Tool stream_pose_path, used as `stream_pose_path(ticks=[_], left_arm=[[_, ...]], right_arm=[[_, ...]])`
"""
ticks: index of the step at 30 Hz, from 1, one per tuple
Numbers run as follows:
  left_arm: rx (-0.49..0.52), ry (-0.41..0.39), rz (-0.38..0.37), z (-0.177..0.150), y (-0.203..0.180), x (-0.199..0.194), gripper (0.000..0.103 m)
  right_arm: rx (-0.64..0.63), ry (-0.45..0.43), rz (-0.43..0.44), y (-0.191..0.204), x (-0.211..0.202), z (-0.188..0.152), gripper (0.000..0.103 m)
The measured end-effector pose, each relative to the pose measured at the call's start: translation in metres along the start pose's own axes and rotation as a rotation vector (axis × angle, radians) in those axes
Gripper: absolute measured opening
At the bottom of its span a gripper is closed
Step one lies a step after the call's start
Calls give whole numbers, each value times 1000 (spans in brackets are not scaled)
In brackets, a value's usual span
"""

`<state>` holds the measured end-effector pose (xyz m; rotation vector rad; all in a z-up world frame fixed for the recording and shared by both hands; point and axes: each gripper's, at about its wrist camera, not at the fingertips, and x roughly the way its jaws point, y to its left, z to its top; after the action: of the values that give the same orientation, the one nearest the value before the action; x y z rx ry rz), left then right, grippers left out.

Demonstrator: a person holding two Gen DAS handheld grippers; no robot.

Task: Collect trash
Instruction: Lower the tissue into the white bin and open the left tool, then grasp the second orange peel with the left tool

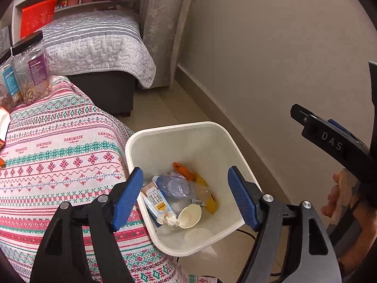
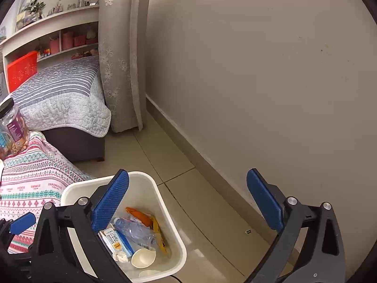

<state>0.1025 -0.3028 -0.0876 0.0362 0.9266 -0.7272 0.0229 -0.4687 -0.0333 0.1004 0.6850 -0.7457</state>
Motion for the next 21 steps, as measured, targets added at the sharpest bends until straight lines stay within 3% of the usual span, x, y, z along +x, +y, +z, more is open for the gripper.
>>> stream_pose_path(ticks=[8,16,21], left_arm=[[-73,-31,148,2,45,-20,83],[-246,-4,336,-8,144,-36,83],[-404,10,456,-16,219,-47,83]], right_arm=[[-71,5,40,38,-7,0,96],[-167,15,114,100,-16,-4,96],[-227,21,155,138,-21,-8,96]])
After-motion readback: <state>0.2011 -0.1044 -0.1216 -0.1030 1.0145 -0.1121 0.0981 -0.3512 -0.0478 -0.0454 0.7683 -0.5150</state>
